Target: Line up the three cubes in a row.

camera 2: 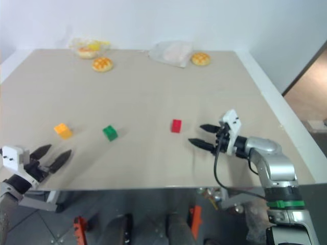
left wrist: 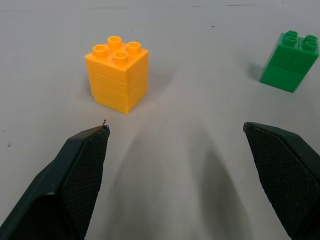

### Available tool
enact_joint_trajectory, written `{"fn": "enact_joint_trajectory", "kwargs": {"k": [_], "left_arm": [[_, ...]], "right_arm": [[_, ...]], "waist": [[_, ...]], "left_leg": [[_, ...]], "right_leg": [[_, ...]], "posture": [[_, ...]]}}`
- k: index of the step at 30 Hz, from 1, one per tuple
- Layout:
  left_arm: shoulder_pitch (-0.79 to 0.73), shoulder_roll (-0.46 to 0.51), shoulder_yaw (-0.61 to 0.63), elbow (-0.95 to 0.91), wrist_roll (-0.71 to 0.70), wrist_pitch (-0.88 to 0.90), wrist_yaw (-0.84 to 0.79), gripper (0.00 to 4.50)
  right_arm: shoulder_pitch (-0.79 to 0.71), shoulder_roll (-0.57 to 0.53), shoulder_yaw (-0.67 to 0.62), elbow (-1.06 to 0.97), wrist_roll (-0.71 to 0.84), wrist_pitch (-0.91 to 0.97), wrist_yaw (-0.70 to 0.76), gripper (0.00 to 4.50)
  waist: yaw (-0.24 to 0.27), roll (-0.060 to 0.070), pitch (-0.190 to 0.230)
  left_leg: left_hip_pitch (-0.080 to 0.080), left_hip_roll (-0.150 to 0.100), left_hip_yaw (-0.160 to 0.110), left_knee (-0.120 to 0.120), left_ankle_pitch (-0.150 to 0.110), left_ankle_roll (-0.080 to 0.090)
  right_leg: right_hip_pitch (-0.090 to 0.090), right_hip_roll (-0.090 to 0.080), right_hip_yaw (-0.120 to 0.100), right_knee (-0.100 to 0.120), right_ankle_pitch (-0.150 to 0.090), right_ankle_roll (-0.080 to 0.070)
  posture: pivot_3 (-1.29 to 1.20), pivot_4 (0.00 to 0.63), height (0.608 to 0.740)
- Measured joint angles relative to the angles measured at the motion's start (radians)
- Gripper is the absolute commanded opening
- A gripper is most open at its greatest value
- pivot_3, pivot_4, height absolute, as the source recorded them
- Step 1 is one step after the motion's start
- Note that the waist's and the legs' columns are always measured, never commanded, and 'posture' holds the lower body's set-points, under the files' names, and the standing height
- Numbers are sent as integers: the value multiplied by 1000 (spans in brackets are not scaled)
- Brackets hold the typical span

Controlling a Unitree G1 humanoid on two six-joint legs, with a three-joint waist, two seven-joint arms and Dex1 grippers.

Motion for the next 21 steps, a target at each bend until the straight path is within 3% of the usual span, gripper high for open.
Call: {"fn": "enact_joint_trajectory", "kwargs": {"k": [6, 10, 21], "left_arm": [[-1, 51, -67, -123, -75, 42, -124, 4432], [-112, 127, -147, -211, -165, 95, -258, 4432], [-272, 136, -243, -210, -213, 149, -369, 4432]], "right_arm": [[-62, -11, 78, 107, -107, -92, 27, 4271], [-197, 17, 149, 261, -192, -188, 62, 4271], [-462, 133, 197, 694, -303, -393, 131, 4271]], "waist": [[-1, 0, 0], [-2, 0, 0], [-4, 0, 0]], "left_leg": [[0, 0, 0, 2, 0, 0], [1, 0, 0, 4, 2, 1], [0, 1, -3, 2, 2, 1]], "right_leg": [[0, 0, 0, 0, 1, -1], [1, 1, 0, 0, 1, -1], [1, 5, 2, 0, 4, 3]], "posture": [[0, 150, 740], [0, 150, 740], [0, 150, 740]]}}
